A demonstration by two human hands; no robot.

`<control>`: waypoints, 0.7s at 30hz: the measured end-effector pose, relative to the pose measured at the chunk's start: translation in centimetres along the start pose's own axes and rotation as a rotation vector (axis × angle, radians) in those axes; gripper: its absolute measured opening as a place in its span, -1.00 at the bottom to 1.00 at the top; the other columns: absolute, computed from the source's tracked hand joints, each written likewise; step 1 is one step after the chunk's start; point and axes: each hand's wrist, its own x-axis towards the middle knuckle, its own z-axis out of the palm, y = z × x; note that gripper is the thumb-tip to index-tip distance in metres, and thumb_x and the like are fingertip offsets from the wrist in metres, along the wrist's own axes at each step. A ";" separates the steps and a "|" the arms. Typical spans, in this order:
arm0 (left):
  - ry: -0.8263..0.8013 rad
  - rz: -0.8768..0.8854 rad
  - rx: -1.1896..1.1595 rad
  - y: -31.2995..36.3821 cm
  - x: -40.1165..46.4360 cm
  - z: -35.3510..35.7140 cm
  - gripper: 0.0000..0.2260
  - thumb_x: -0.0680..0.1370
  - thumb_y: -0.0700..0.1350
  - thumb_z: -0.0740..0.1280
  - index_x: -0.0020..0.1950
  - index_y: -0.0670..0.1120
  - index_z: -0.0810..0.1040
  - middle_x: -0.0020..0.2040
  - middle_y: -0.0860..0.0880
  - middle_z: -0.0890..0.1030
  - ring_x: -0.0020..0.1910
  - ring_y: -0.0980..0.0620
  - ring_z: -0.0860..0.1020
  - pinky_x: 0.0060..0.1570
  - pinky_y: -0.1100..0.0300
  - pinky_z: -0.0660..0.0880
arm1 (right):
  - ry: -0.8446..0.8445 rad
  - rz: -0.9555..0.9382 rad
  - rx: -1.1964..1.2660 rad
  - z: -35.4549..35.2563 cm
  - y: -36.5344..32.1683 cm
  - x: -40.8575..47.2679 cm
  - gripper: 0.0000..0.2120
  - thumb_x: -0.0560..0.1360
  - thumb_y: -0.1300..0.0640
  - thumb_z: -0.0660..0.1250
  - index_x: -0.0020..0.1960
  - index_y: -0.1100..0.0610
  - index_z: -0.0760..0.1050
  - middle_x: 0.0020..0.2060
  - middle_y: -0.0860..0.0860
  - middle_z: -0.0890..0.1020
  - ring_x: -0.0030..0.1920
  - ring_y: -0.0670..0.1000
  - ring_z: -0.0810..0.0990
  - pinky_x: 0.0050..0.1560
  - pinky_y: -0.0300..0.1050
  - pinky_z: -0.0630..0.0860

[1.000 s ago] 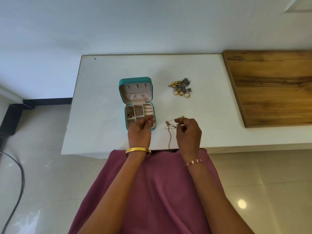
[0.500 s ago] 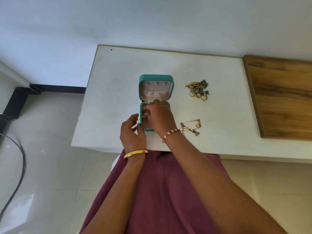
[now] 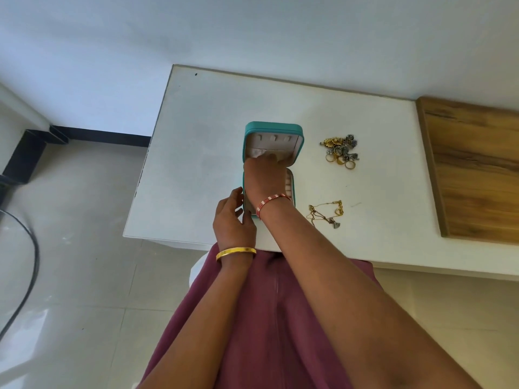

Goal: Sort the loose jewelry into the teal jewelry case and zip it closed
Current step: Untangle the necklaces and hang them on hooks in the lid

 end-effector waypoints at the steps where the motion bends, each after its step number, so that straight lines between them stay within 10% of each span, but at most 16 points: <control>1: 0.003 -0.006 -0.002 0.0 0.0 0.0 -0.63 0.48 -0.35 0.28 0.28 -0.16 0.46 0.15 -0.14 0.54 0.08 -0.03 0.56 0.10 0.28 0.45 | 0.003 -0.001 0.015 0.1 0.0 0.0 -0.76 0.57 0.29 0.07 0.12 0.24 0.49 0.07 0.19 0.56 0.13 0.17 0.49 0.11 0.02 0.42; 13: 0.066 0.166 -0.032 1.7 -0.9 -0.6 -0.59 0.49 -0.32 0.18 0.34 -0.18 0.37 0.25 -0.17 0.49 0.25 -0.09 0.47 0.27 0.02 0.42 | 0.028 0.255 0.980 -0.8 2.6 -2.5 -0.88 0.49 0.20 0.32 -0.06 0.25 0.55 -0.10 0.13 0.65 -0.15 0.00 0.55 -0.18 -0.29 0.45; 17: 0.015 0.211 -0.079 2.9 -1.2 -0.6 -0.55 0.45 -0.30 0.10 0.34 -0.16 0.38 0.23 -0.13 0.52 0.16 0.07 0.47 0.15 0.46 0.35 | -0.005 0.347 1.330 -2.8 4.0 -4.6 -0.97 0.49 0.25 0.31 -0.13 0.19 0.51 -0.09 0.20 0.64 -0.08 0.09 0.63 -0.05 -0.09 0.60; 21: -0.098 0.151 -0.128 3.9 -1.8 -0.3 -0.60 0.48 -0.40 0.19 0.29 -0.16 0.44 0.14 -0.10 0.58 0.10 0.05 0.54 0.02 0.50 0.38 | -0.044 0.329 1.591 -4.8 5.5 -6.7 -0.92 0.49 0.30 0.30 -0.16 0.16 0.49 -0.24 0.15 0.62 -0.29 -0.01 0.63 -0.27 -0.20 0.62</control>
